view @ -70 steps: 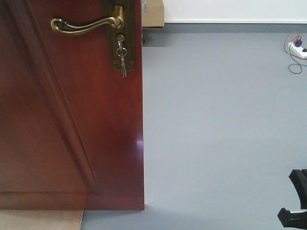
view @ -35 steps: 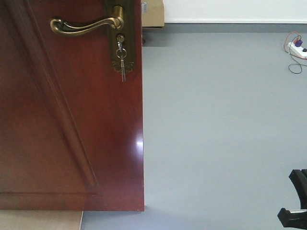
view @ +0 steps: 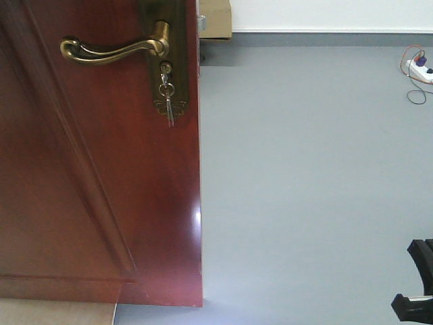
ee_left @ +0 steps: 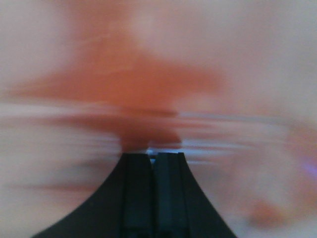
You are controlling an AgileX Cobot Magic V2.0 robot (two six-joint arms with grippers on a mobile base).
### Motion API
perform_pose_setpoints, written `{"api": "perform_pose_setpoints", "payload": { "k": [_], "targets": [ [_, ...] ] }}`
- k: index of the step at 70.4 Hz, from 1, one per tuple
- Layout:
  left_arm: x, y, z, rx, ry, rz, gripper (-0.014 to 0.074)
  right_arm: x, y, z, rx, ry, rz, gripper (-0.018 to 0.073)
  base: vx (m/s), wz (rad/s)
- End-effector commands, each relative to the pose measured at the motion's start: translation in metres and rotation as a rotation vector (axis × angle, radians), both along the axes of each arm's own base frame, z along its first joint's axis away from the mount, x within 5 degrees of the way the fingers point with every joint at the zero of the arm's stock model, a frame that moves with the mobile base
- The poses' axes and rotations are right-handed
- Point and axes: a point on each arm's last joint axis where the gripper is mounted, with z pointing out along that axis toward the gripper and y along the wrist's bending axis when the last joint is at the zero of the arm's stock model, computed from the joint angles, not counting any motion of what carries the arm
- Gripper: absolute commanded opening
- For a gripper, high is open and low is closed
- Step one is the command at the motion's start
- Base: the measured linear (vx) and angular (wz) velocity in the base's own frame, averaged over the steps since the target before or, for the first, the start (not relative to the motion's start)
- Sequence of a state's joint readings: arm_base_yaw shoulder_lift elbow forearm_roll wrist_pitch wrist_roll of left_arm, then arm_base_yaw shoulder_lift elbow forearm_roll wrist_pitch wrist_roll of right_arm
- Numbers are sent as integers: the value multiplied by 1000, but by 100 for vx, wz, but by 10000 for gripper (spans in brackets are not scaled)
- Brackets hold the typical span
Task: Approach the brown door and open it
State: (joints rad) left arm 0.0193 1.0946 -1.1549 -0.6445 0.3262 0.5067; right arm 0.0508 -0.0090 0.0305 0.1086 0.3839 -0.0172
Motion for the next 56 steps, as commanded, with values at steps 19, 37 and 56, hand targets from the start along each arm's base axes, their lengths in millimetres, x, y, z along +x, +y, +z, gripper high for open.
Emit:
{"api": "perform_pose_setpoints", "payload": {
  "k": [19, 37, 56],
  "targets": [
    [-6, 2, 36, -11, -278, 126, 17, 1, -1, 7, -11, -95, -7, 0, 0, 0],
    [-22, 4, 28, 36, -271, 132, 17, 1, -1, 7, -11, -95, -7, 0, 0, 0],
    [-92, 7, -43, 108, -217, 130, 17, 1, -1, 7, -11, -95, -7, 0, 0, 0]
  ]
}}
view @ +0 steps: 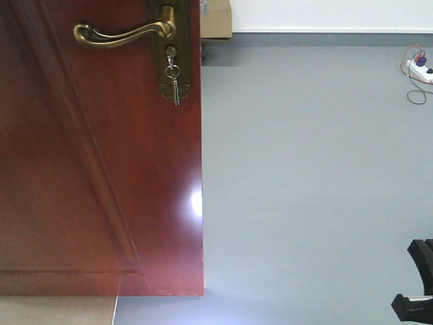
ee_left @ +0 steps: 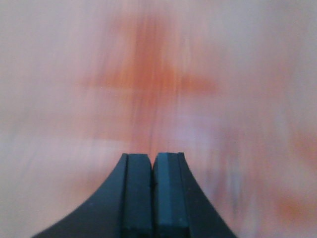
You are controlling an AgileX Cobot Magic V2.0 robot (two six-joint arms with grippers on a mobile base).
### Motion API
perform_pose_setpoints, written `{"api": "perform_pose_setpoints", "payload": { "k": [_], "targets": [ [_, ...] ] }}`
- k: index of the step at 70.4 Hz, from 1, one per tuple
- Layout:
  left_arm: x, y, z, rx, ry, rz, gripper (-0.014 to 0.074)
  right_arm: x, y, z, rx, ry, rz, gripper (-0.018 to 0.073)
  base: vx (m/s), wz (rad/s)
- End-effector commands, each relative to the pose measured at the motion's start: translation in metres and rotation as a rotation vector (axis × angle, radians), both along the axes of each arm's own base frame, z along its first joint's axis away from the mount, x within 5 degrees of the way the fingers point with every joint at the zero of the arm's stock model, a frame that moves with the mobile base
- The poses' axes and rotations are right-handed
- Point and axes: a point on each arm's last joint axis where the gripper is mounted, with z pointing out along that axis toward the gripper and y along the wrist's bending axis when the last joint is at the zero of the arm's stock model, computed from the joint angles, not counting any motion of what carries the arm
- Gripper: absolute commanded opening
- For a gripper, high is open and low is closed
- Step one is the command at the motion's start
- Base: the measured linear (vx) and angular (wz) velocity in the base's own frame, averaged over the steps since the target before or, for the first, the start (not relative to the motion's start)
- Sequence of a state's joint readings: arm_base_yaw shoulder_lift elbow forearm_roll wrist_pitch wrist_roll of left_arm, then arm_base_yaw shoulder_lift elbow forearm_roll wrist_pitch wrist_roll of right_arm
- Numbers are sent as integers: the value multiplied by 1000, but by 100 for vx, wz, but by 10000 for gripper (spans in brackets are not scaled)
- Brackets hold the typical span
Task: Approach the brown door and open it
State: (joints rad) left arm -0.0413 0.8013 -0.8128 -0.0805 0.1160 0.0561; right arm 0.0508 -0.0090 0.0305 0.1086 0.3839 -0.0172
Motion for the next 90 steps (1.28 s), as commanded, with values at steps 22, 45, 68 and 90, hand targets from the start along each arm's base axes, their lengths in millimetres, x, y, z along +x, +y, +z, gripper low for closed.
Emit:
{"api": "perform_pose_setpoints", "payload": {
  "k": [22, 45, 68, 90],
  "targets": [
    [-98, 5, -135, 6, -47, 7, 17, 1, -1, 7, -11, -95, -7, 0, 0, 0],
    [-113, 5, -208, -1, 0, 3, 17, 1, -1, 7, -11, -95, -7, 0, 0, 0],
    [-114, 5, -210, 1, 17, 1, 17, 1, -1, 7, -11, -95, -7, 0, 0, 0],
    [-114, 5, -210, 1, 17, 1, 17, 1, -1, 7, -11, -95, -7, 0, 0, 0]
  ]
}}
